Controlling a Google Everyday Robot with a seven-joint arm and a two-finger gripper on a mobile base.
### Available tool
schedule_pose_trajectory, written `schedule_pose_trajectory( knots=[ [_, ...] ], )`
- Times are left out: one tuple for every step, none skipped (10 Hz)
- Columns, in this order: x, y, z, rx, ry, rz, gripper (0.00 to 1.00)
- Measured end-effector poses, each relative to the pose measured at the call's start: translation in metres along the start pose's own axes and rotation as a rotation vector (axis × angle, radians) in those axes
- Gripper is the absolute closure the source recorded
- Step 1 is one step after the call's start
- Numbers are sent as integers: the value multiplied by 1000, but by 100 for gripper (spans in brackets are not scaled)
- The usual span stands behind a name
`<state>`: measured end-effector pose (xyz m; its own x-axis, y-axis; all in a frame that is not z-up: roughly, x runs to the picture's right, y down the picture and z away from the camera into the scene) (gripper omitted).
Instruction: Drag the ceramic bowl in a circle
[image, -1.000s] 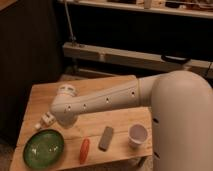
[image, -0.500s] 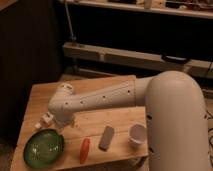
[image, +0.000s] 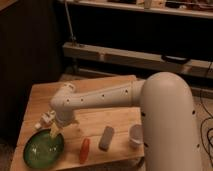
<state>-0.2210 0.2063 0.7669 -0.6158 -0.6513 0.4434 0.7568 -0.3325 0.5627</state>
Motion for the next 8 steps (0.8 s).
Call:
schedule_pose_trajectory(
  knots=[
    [3, 3, 8, 25, -15, -1, 20],
    [6, 3, 11, 36, -22, -3, 20],
    [8, 3, 13, 35, -33, -5, 20],
    [11, -1, 16, 34, -46, -13, 20],
    [12, -3, 17, 35, -53, -16, 20],
    [12, -3, 22, 35, -69, -17, 20],
    [12, -3, 33, 41, -90, -18, 20],
    [12, -4, 42, 45, -102, -19, 20]
  ],
)
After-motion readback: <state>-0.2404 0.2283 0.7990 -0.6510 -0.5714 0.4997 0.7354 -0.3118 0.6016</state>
